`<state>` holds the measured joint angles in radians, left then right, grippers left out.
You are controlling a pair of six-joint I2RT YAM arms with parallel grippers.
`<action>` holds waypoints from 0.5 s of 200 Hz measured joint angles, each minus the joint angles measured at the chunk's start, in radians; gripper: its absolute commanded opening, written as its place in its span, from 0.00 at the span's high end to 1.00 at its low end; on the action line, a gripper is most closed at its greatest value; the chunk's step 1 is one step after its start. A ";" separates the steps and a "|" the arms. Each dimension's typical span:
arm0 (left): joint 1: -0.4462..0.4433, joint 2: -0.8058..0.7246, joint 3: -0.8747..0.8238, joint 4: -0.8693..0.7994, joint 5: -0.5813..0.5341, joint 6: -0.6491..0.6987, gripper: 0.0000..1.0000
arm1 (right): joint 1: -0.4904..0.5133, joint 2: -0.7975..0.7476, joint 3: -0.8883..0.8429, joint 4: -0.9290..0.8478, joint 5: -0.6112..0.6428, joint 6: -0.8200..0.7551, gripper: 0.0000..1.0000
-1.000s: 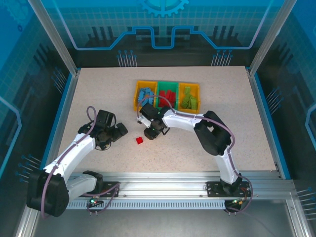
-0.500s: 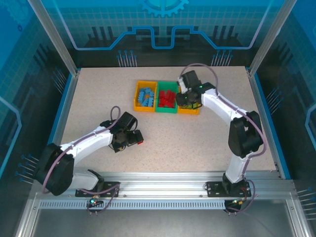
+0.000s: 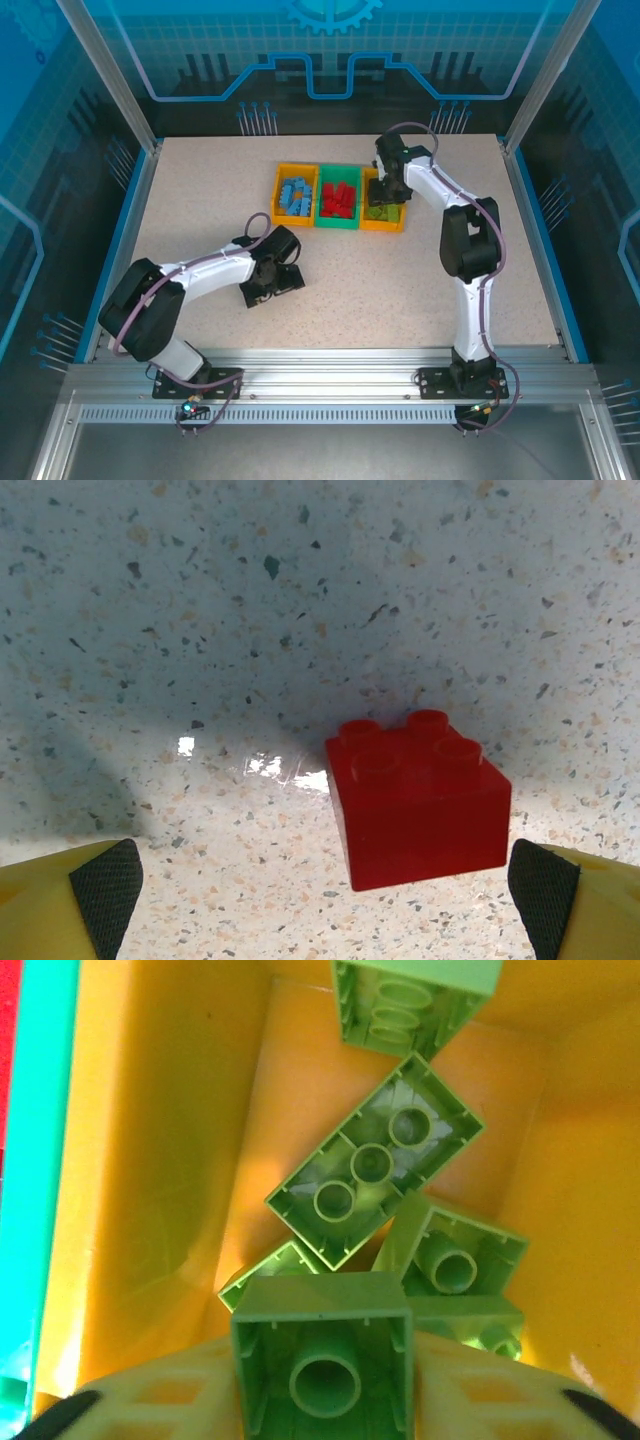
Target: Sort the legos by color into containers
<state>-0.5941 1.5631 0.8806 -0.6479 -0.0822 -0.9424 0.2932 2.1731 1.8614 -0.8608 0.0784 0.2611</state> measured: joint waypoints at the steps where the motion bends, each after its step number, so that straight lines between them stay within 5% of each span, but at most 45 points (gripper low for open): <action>1: 0.000 0.001 0.000 0.000 0.000 0.000 0.01 | 0.000 0.000 0.001 0.000 0.000 -0.004 0.35; 27: 0.000 0.031 0.024 0.003 0.000 0.002 0.05 | -0.001 -0.006 0.016 -0.019 -0.003 0.006 0.19; 100: 0.000 0.103 0.059 0.019 -0.008 0.025 0.34 | -0.002 -0.183 -0.129 -0.015 -0.026 0.013 0.13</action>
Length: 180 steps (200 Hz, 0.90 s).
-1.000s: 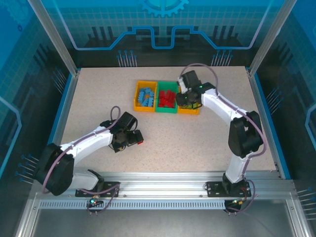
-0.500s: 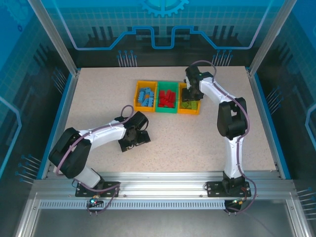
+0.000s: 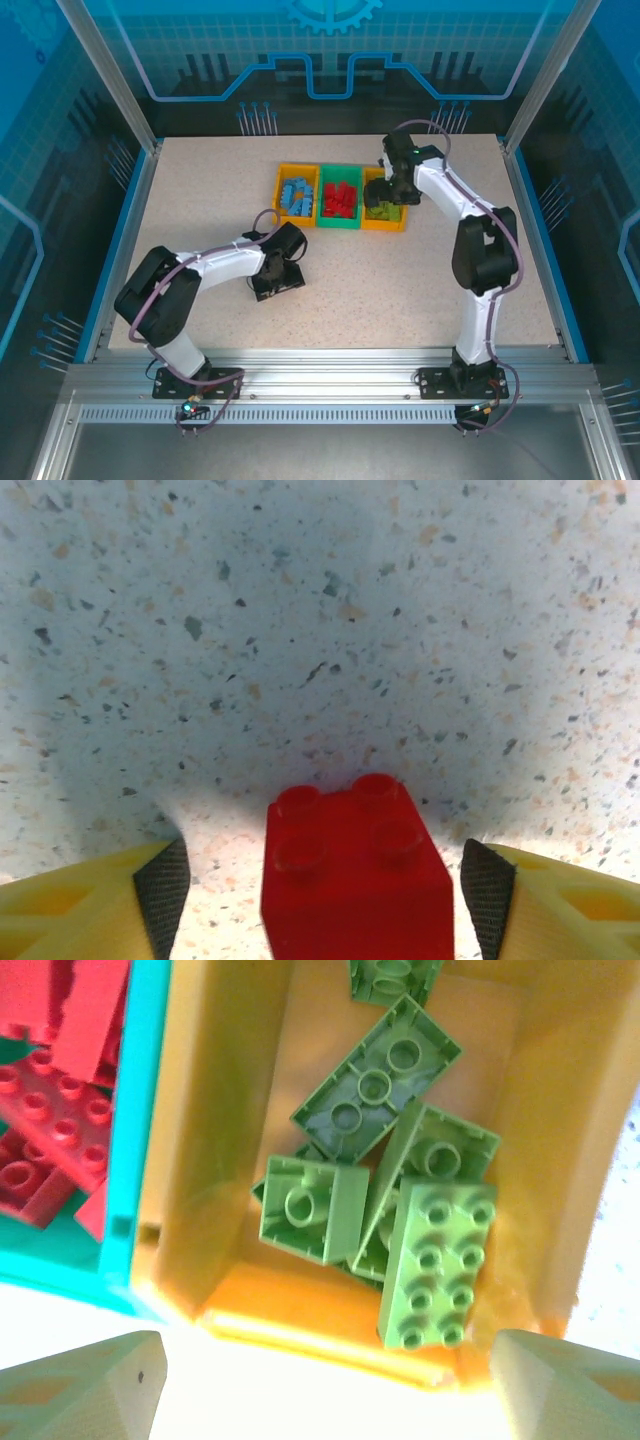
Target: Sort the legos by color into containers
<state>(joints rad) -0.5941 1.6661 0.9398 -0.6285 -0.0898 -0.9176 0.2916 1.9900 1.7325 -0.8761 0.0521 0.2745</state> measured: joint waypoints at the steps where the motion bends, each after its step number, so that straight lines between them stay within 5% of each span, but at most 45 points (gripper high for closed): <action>1: 0.000 0.001 0.001 0.000 0.000 0.001 0.35 | 0.000 -0.004 -0.002 0.000 0.000 0.000 0.13; 91: 0.000 0.055 0.066 -0.006 -0.011 0.034 0.67 | -0.026 -0.267 -0.268 0.031 0.004 0.014 0.12; 134: 0.000 0.088 0.195 -0.014 -0.019 0.089 0.68 | -0.031 -0.405 -0.446 0.073 -0.001 0.014 0.12; 180: 0.011 0.208 0.571 -0.031 -0.019 0.219 0.66 | -0.030 -0.543 -0.680 0.179 -0.080 0.026 0.10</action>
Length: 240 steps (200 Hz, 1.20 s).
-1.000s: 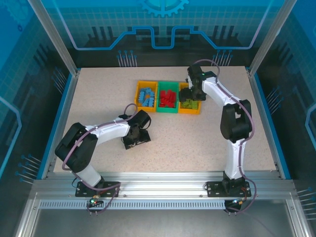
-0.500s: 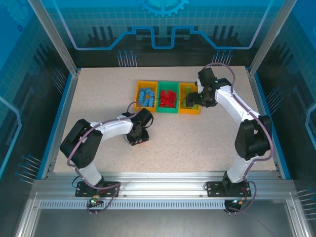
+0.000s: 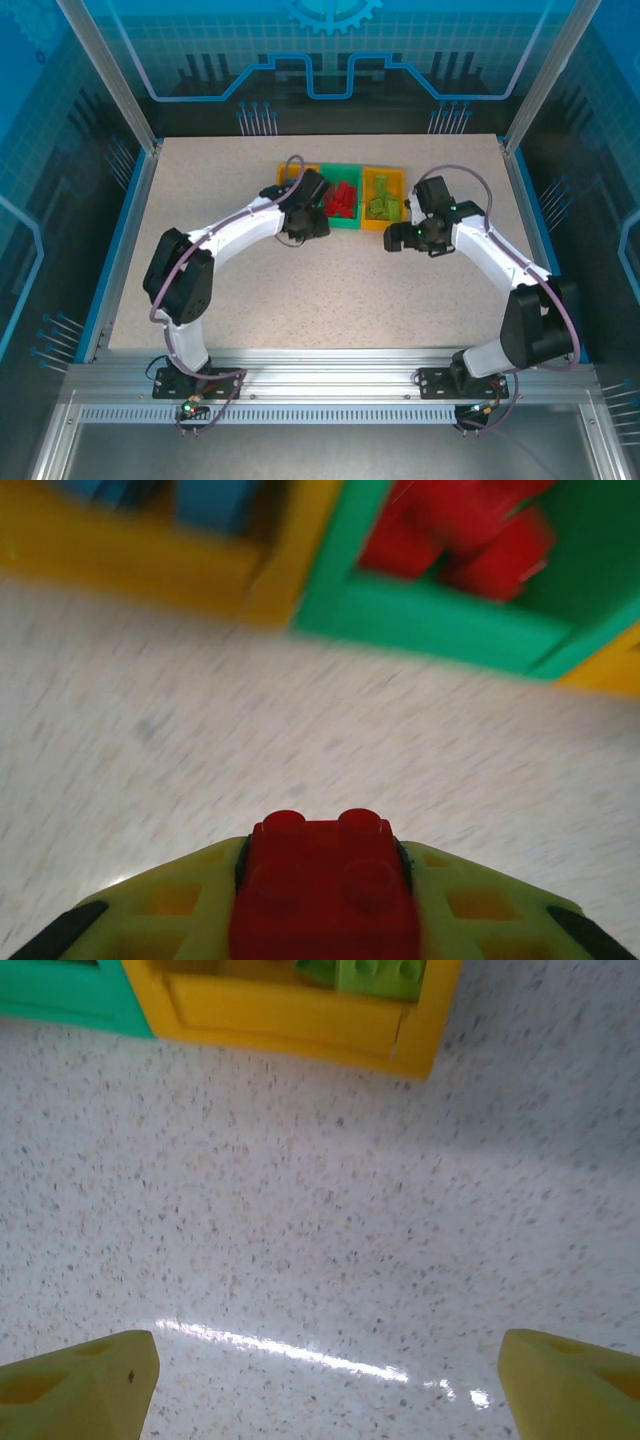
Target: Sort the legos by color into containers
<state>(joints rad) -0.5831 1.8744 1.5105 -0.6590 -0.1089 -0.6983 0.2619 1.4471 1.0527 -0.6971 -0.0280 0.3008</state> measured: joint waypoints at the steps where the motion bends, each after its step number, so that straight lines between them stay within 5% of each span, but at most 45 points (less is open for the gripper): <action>1: 0.001 0.007 0.013 0.000 0.000 0.005 0.66 | 0.000 -0.002 -0.003 0.002 -0.001 0.001 0.10; 53: 0.047 0.226 0.307 0.004 0.032 0.085 0.61 | 0.015 -0.086 -0.178 0.103 -0.032 0.040 0.05; 75: 0.072 0.282 0.328 0.013 0.052 0.103 0.39 | 0.015 -0.137 -0.219 0.142 -0.018 0.032 0.02; 93: 0.077 0.281 0.340 0.045 0.063 0.098 0.02 | 0.015 -0.192 -0.257 0.186 0.008 0.001 0.01; 138: 0.072 0.180 0.181 0.177 0.084 0.097 0.01 | -0.051 -0.320 -0.393 0.356 0.079 -0.089 0.00; 193: 0.049 -0.204 -0.202 0.365 0.074 0.130 0.01 | -0.153 -0.364 -0.578 0.694 0.198 -0.182 0.00; 240: 0.045 -0.525 -0.476 0.389 -0.119 0.261 0.01 | -0.172 -0.262 -0.677 1.009 0.266 -0.225 0.00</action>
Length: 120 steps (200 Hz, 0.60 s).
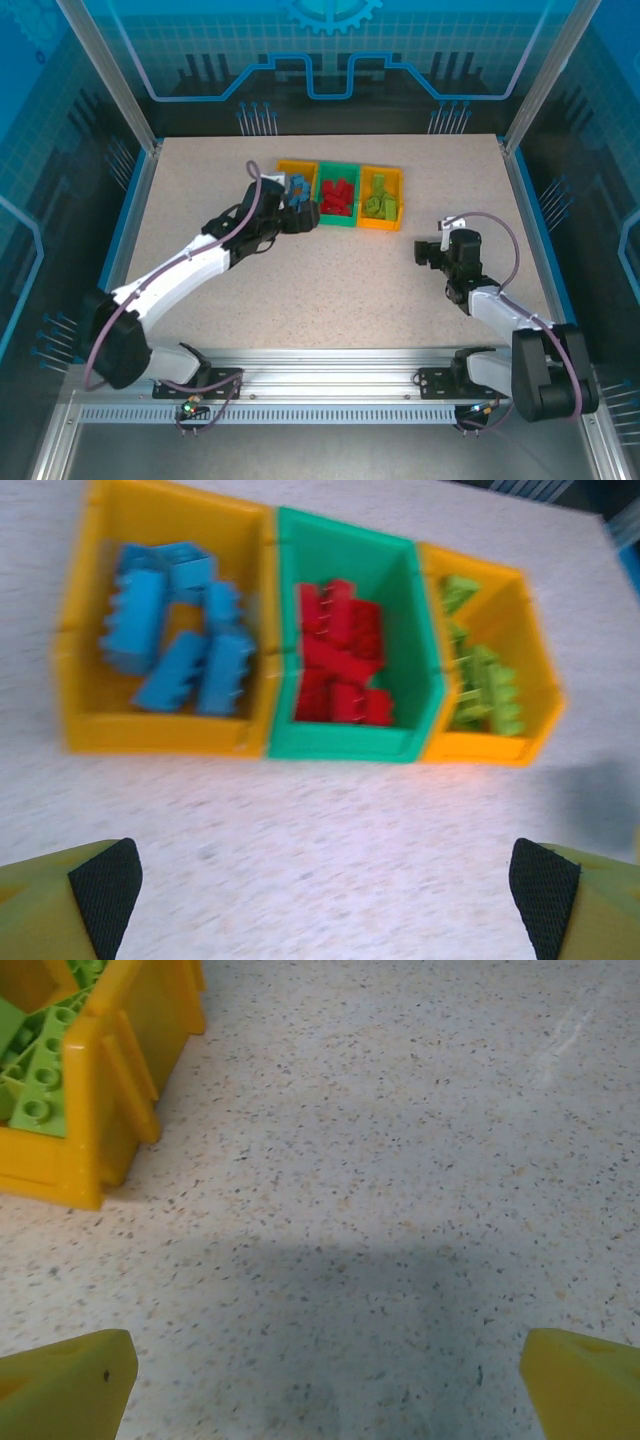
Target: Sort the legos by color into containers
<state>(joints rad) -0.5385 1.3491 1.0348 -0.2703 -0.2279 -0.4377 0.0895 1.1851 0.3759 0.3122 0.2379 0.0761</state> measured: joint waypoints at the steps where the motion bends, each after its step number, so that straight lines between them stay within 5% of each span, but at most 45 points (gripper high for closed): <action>1: 0.000 -0.008 -0.009 -0.002 -0.008 0.003 0.01 | -0.001 0.003 -0.001 0.008 0.001 0.000 0.00; 40: 0.019 -0.231 -0.264 -0.018 -0.188 0.076 0.01 | -0.005 0.184 0.050 0.180 0.007 -0.006 0.00; 76: 0.127 -0.455 -0.488 0.069 -0.279 0.107 0.01 | -0.003 0.283 0.084 0.261 0.032 -0.015 0.00; 120: 0.259 -0.466 -0.643 0.279 -0.311 0.232 0.01 | -0.004 0.285 0.082 0.307 0.010 -0.031 0.00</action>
<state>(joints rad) -0.2798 0.8833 0.3916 0.0086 -0.5392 -0.2062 0.0853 1.4700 0.4580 0.6197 0.2478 0.0452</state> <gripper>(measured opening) 0.989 0.999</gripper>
